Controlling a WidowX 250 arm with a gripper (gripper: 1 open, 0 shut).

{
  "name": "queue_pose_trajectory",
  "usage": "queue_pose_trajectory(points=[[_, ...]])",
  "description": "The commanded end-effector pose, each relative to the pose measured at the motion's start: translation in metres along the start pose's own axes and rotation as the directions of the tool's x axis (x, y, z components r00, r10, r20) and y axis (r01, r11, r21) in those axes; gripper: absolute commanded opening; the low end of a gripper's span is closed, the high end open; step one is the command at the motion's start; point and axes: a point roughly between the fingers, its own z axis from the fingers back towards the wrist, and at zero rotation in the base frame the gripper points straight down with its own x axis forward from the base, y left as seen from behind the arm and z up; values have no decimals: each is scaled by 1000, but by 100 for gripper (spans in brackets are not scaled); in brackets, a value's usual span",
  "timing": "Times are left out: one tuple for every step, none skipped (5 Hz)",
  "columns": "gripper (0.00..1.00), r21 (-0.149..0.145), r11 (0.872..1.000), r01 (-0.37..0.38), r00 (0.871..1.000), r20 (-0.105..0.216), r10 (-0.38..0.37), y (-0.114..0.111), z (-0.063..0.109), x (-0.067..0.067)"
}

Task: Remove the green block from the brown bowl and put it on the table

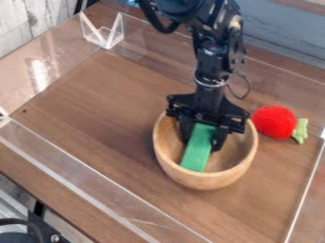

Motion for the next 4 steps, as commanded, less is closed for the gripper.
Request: queue_pose_trajectory(points=[[0, -13, 1000, 20, 999, 36, -20, -1, 18, 3], [0, -8, 999, 36, 999, 30, -36, 0, 22, 1], [0, -6, 1000, 1, 1000, 25, -1, 4, 24, -1], [0, -3, 999, -34, 999, 20, 34, 8, 23, -4]])
